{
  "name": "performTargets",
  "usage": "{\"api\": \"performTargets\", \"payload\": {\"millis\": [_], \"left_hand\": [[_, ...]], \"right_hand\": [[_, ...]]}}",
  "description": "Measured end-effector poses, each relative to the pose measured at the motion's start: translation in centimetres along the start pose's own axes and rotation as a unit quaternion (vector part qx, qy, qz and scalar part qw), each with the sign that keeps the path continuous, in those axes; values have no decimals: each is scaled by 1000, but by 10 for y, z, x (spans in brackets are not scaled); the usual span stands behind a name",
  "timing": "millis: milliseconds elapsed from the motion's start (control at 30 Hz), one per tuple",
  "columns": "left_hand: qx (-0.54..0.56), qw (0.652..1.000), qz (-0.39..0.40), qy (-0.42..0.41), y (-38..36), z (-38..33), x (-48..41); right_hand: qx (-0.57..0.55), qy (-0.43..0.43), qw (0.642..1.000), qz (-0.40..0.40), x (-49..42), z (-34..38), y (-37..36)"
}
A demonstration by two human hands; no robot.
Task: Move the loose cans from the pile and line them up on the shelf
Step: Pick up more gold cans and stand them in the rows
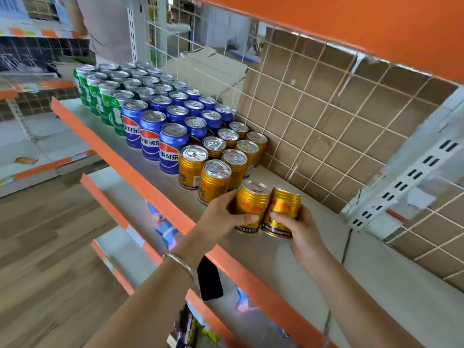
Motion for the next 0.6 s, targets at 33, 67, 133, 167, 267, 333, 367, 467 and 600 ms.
{"api": "performTargets", "payload": {"millis": [33, 67, 133, 167, 267, 333, 367, 467, 600], "left_hand": [[-3, 1000, -3, -8, 2, 2, -3], [-9, 1000, -6, -15, 3, 4, -7], [-40, 998, -20, -36, 5, 5, -13], [-65, 996, -29, -45, 6, 6, -17], [-122, 990, -51, -46, 8, 9, -24], [-144, 986, -70, -46, 7, 10, -24], [-151, 984, -81, -47, 6, 10, -24], [-170, 978, -111, -44, 7, 9, -22], [-186, 975, -116, -29, 5, 15, -22]], "right_hand": [[0, 12, 1000, 1, -5, -1, 0], [-3, 17, 1000, 1, -9, -2, 0], [3, 32, 999, 16, -17, -4, -1], [28, 49, 998, 24, -20, -3, -1], [137, 91, 986, 3, -28, 3, 5], [250, 140, 958, -16, -32, 14, 5], [302, 157, 940, -21, -38, 16, 3], [339, 160, 925, -59, -58, 22, 1], [360, 158, 916, -76, -87, 32, -9]]}}
Point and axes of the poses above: each hand's wrist, its own x-axis away from the middle knuckle, its own y-axis out of the back of the hand, z = x × y, the point moved 10 cm from there along -x, towards the middle knuckle, and after that the axes turned 12 degrees about -x, right-handed, at the moved point
